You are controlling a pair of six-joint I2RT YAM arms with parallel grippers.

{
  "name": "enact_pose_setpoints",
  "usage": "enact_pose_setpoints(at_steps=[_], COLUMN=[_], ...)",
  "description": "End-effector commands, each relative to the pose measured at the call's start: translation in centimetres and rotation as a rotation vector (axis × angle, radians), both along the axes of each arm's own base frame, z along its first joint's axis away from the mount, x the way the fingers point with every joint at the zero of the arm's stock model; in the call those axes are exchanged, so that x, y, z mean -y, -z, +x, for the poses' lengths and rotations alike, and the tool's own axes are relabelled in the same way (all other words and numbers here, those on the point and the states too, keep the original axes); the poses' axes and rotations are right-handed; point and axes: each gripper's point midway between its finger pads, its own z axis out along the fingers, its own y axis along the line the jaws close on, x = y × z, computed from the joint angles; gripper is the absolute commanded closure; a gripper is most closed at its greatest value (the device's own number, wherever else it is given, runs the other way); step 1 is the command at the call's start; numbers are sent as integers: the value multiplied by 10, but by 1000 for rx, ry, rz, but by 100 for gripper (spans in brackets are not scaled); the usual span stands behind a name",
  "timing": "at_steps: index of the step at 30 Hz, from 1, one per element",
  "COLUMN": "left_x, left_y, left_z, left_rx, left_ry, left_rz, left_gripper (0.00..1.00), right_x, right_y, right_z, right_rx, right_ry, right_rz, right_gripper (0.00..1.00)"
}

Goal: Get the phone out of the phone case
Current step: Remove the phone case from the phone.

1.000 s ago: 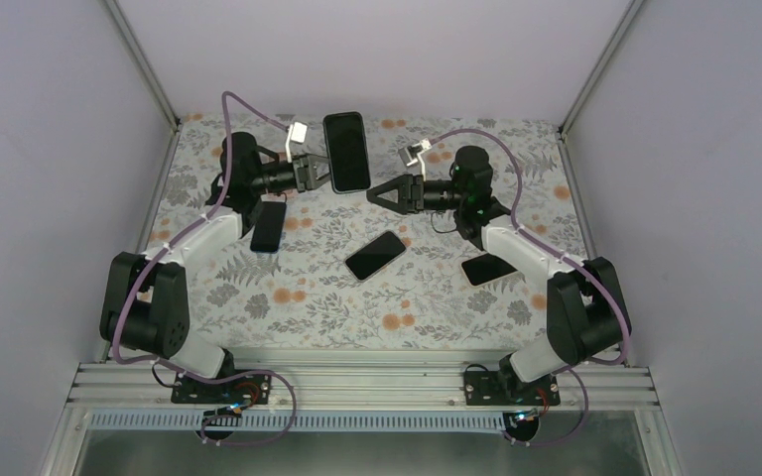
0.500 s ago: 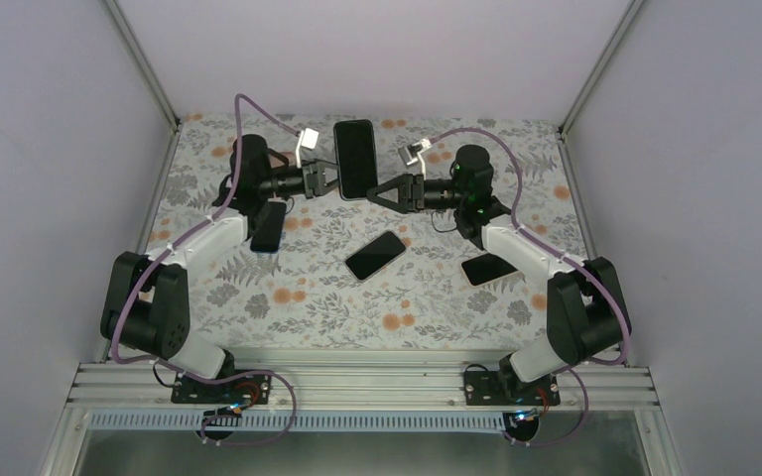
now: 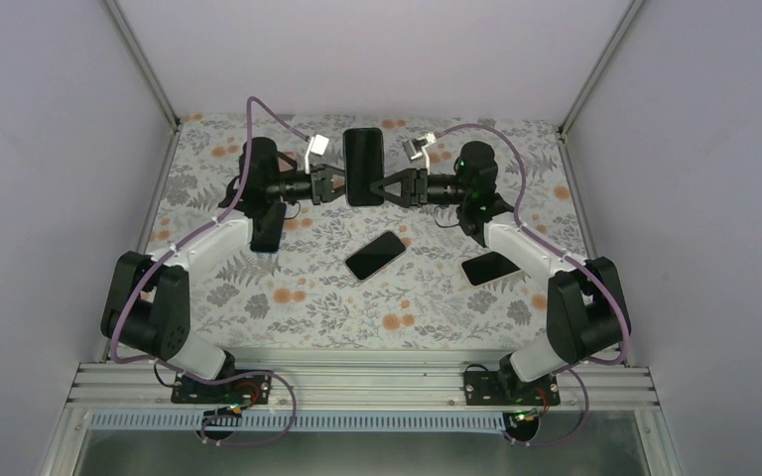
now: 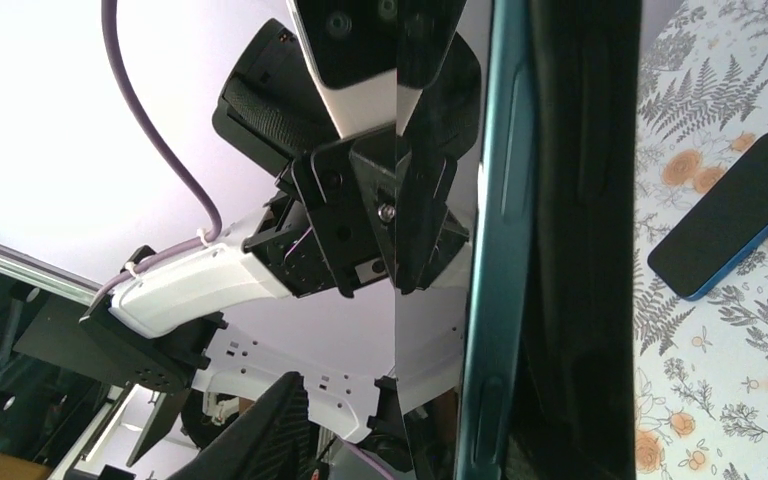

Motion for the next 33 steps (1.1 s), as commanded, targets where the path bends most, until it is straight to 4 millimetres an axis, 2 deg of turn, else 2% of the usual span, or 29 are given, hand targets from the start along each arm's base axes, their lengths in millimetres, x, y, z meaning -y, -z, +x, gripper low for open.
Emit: enact_pose_setpoints(at_steps=[1,7,13,18,24,33], left_x=[7,12,12,5,-11,-28], left_y=[-10,-4,-1,8,20,24], left_z=[-7,-12,-5,19,42,61], left_rx=[79,82,55,60,47,53], left_ry=[32,48,14,-92,-215,-296], left_rz=[-5,11,36,130,213,268], left_gripper=[98,98,98,98,98,98], right_x=[1,6,9,11,14,15], right_y=[-11,-6,-6,-14,-20,-24], right_z=[15,23,23,15,4,-4], right_rx=[50,36,51,86,126,164], right_ry=[46,75,85,72,51,30], right_rz=[19,12,9,18,27,29], right_gripper=[63,71,96,96,96,96])
